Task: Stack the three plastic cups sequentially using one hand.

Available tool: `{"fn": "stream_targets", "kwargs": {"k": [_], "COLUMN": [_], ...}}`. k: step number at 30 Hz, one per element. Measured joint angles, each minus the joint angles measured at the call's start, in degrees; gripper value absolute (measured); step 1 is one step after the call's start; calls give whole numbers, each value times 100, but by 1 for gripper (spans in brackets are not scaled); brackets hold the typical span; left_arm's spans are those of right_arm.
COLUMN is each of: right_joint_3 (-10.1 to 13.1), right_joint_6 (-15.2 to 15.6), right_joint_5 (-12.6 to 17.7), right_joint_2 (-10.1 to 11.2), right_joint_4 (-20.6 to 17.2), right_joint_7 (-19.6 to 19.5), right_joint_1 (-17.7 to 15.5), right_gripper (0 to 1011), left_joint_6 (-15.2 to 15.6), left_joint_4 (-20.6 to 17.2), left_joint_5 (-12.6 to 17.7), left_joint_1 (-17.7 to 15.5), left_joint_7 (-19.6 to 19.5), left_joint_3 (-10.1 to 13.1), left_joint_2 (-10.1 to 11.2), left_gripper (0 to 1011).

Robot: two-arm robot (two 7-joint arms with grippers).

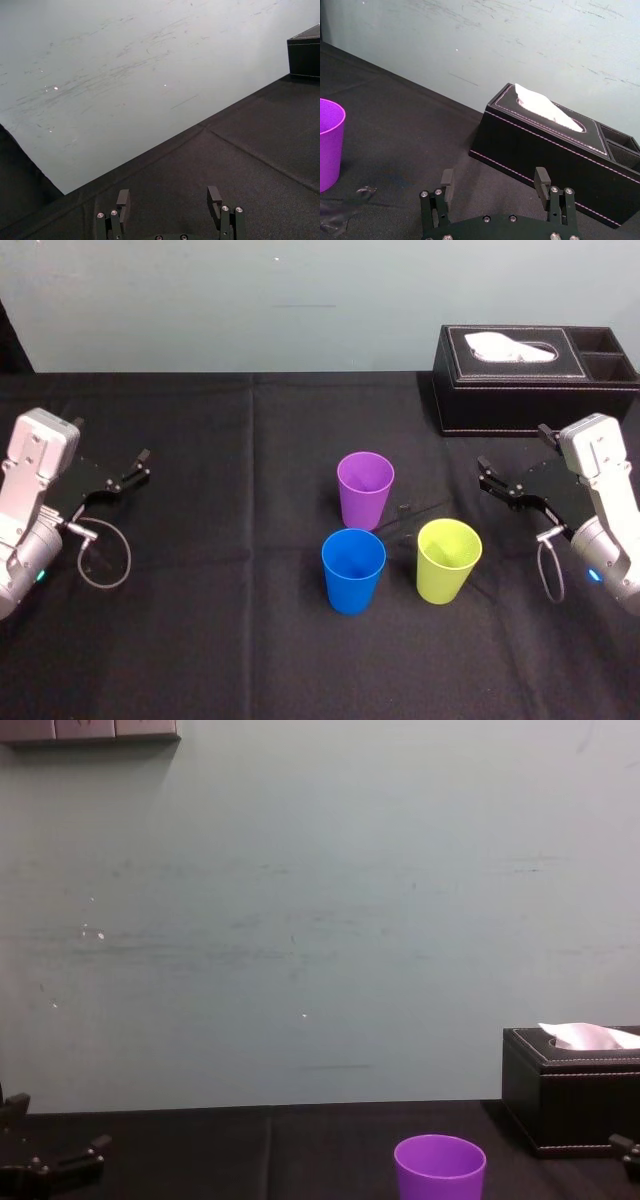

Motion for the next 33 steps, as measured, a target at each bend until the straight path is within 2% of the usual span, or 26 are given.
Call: {"fn": "stream_targets", "kwargs": {"k": [33], "right_joint_3": [0], "right_joint_6": [0], "right_joint_5": [0], "right_joint_2": [0], "right_joint_4": [0], "right_joint_7": [0], "right_joint_1": [0], "right_gripper": [1000], "left_joint_6": [0], "left_joint_4": [0], "left_joint_5": [0], "left_joint_1": [0], "left_joint_7": [0], "left_joint_3": [0], "left_joint_2": [0], "left_gripper": [1011]}}
